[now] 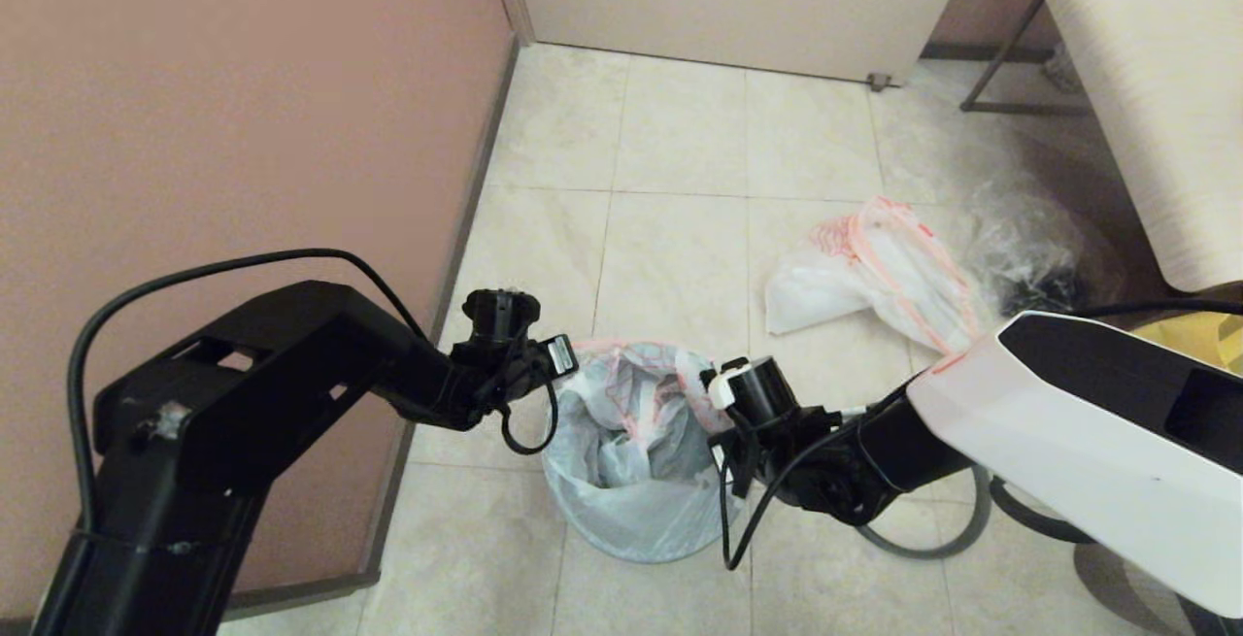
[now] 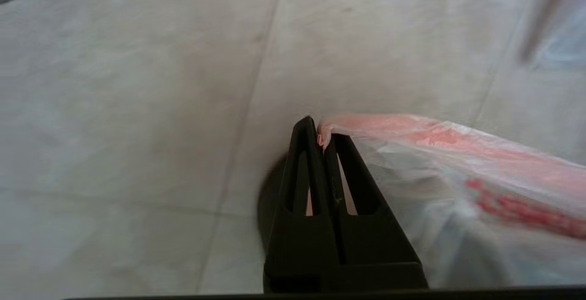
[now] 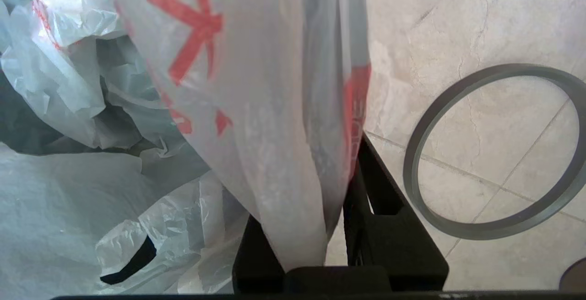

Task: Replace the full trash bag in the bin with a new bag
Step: Put the new garbage bag on the trash can

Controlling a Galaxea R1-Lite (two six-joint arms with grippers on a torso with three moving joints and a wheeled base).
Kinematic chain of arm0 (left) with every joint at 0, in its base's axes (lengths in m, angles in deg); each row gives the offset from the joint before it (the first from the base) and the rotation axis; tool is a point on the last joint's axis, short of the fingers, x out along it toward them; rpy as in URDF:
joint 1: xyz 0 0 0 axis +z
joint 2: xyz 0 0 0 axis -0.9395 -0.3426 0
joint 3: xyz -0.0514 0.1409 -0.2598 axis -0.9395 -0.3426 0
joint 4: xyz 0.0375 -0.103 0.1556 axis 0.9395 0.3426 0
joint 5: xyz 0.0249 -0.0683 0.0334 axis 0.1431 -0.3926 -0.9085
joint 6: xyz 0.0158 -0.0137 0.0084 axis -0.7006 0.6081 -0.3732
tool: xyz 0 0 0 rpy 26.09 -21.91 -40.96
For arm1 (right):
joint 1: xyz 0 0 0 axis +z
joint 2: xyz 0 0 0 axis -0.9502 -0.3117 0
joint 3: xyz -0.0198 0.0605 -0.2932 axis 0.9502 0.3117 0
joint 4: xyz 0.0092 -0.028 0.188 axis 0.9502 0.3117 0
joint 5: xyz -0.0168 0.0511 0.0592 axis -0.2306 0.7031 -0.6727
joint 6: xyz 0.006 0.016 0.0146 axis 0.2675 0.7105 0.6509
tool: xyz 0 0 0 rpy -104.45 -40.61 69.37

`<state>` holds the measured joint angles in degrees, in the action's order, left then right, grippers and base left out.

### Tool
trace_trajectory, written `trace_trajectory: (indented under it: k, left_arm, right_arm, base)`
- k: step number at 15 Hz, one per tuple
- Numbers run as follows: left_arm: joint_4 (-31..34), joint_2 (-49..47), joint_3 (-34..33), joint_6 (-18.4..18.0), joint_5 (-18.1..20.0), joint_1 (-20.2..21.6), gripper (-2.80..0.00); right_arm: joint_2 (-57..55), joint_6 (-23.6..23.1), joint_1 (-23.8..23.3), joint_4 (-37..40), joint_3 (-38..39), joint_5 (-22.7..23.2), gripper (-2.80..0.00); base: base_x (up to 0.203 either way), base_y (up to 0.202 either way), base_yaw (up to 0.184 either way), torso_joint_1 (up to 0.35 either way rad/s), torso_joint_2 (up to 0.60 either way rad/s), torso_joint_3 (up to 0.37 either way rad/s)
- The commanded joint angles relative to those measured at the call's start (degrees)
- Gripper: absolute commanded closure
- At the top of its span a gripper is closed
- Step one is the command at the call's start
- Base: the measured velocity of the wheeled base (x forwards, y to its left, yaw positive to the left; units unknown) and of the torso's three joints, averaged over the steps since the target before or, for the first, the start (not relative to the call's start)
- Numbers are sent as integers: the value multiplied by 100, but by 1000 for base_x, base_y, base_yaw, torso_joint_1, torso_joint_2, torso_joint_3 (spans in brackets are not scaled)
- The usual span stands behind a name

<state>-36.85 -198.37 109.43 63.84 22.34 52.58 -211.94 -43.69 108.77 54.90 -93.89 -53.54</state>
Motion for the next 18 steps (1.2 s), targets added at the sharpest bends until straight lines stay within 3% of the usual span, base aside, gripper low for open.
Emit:
trace_trajectory:
  k: [1, 2, 3, 8, 12, 14, 15, 18]
  left_arm:
    - [14, 62, -11, 20, 1, 16, 0]
    - [13, 139, -105, 22, 1, 16, 0]
    - [18, 196, -160, 25, 1, 16, -280]
    - [237, 1076, -566, -23, -22, -76, -280]
    - [1983, 2318, -943, -30, -250, -454, -280]
    - [2337, 2671, -1276, -38, -403, -624, -280]
    - [2414, 2727, -1295, -54, -426, -659, -280]
    - [2447, 2790, -1278, -64, -434, -802, -280]
  right_arm:
    - [-12, 7, -11, -12, -14, -18, 0]
    - [-12, -2, -11, -12, -38, -18, 0]
    - [-12, -28, -11, -12, -65, -26, 0]
    - [-55, -63, -2, 14, -260, -54, 0]
    - [-35, -134, -11, -9, -301, -220, 0]
    - [-10, -107, -11, -21, -392, -239, 0]
    - [5, -105, -3, -31, -409, -266, -280]
    - [134, -108, 6, -152, -374, -361, -280]
  base:
    - [0, 0, 0, 0, 0, 0]
    - [0, 0, 0, 0, 0, 0]
    - [0, 0, 0, 0, 0, 0]
    - [0, 0, 0, 0, 0, 0]
    - [0, 0, 0, 0, 0, 0]
    - [0, 0, 0, 0, 0, 0]
    - [0, 0, 0, 0, 0, 0]
    - [0, 0, 0, 0, 0, 0]
